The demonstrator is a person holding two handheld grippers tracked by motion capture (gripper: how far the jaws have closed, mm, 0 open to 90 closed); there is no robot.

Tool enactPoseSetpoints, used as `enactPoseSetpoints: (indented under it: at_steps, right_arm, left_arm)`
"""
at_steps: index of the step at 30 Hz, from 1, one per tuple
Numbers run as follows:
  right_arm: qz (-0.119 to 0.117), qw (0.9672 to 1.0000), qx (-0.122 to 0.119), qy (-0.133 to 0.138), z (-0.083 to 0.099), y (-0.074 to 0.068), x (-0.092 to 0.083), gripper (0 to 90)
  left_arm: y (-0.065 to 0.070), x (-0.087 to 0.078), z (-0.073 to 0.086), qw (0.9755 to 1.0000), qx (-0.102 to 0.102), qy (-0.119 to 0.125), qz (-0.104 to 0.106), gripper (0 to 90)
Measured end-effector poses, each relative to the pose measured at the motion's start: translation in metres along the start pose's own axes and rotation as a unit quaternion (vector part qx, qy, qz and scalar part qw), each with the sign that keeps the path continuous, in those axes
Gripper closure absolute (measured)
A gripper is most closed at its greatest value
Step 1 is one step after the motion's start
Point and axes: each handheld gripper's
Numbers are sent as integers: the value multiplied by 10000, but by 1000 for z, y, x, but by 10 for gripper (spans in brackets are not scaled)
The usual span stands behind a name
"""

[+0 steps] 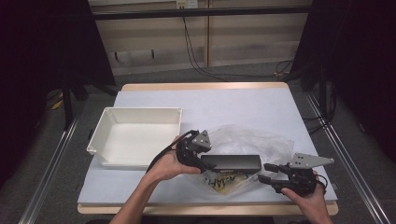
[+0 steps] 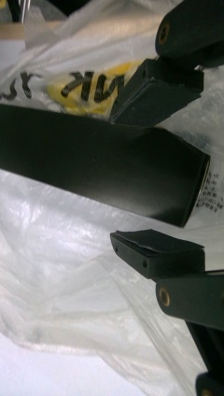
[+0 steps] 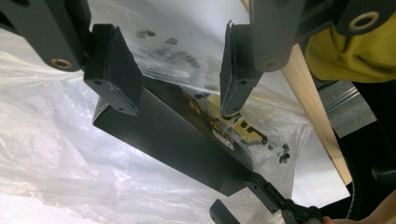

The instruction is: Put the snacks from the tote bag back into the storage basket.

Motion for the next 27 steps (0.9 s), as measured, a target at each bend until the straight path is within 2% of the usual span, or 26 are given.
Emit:
enactPoseSetpoints:
  at_steps: [8, 11, 12, 15, 16, 17, 19, 21, 25, 27]
  right_arm:
    - [-4, 10000, -19, -17, 0, 0, 1, 443]
    - [5, 10000, 2, -1, 0, 0, 1, 433]
    - [9, 10000, 11, 6, 0, 0, 1, 432]
    - [9, 10000, 13, 8, 0, 0, 0, 425]
    - [7, 10000, 9, 18, 0, 0, 0, 424]
    - [-6, 10000, 6, 7, 0, 0, 0, 426]
    - [-16, 10000, 5, 10, 0, -1, 0, 428]
    - [-41, 10000, 11, 19, -1, -2, 1, 426]
    - [-84, 10000, -5, 11, -2, -2, 3, 424]
    - [-72, 10000, -14, -11, -3, -2, 4, 422]
  left_arm:
    - [-6, 4, -1, 9999, -92, 19, 77, 285]
    - [-2, 6, -2, 9999, -6, 43, 147, 282]
    - [-1, 5, -3, 9998, 32, -55, 178, 279]
    - [0, 5, -4, 9994, 164, -127, 264, 276]
    - [1, 6, -4, 9997, 135, -87, 198, 275]
    - [1, 7, -4, 9996, 132, -86, 219, 271]
    - [1, 9, -5, 9993, 155, -180, 284, 248]
    - [1, 12, -7, 9991, 182, -312, 217, 231]
    - [-1, 12, -9, 9992, 228, -205, 257, 250]
    - [0, 13, -8, 9989, 262, -261, 304, 266]
Point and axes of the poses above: each handheld gripper's, and its own axes: x roughly forward along the jaws, z roughly out of its underside, y roughly to its right, and after that the axes turned 14 degrees about -y, right-handed
